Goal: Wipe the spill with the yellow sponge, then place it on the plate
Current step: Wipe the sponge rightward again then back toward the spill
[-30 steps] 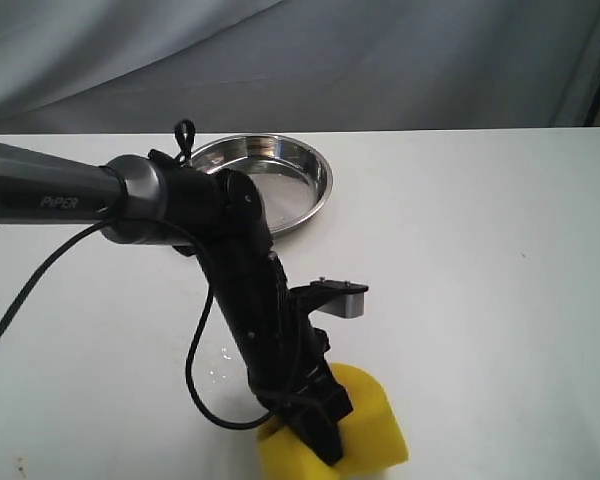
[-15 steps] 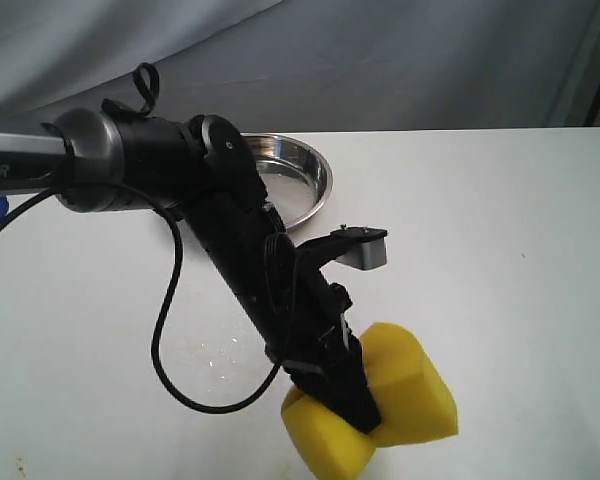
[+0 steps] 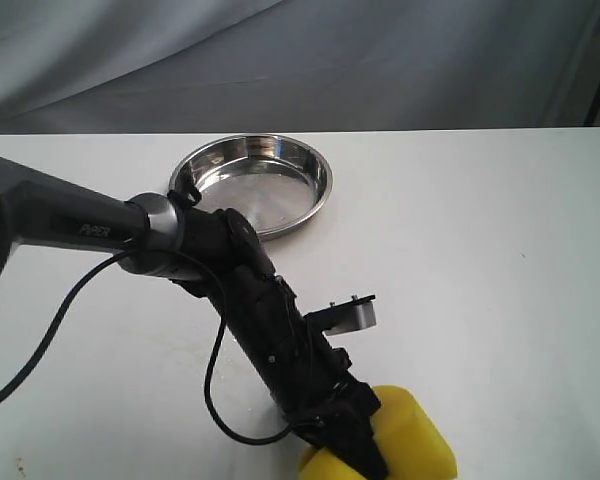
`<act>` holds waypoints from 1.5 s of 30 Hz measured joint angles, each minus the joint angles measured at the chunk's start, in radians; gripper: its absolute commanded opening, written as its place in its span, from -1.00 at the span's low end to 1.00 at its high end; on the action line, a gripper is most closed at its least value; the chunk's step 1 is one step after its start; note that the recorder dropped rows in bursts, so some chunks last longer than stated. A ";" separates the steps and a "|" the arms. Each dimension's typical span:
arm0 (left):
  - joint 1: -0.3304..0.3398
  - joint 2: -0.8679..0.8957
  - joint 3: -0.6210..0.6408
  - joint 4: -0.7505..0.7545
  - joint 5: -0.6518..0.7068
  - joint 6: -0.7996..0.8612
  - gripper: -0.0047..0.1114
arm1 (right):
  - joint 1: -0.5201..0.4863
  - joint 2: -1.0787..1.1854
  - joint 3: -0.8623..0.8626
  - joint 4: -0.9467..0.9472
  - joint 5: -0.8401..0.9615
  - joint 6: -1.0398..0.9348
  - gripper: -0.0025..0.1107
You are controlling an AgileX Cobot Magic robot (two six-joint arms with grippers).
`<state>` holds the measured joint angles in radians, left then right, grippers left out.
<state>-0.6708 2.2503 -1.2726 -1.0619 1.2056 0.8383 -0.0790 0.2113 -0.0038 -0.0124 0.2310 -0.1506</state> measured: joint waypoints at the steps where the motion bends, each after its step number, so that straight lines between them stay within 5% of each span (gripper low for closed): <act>1: 0.008 0.000 -0.007 0.000 0.006 -0.004 -0.92 | 0.000 0.000 0.000 0.000 0.000 0.000 -0.96; 45: 0.612 -0.008 -0.025 0.341 0.015 -0.273 -0.92 | 0.000 0.000 0.000 0.000 0.000 0.000 -0.96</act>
<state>-0.0586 2.2426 -1.2977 -0.7206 1.2208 0.5658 -0.0790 0.2113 -0.0038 -0.0124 0.2310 -0.1506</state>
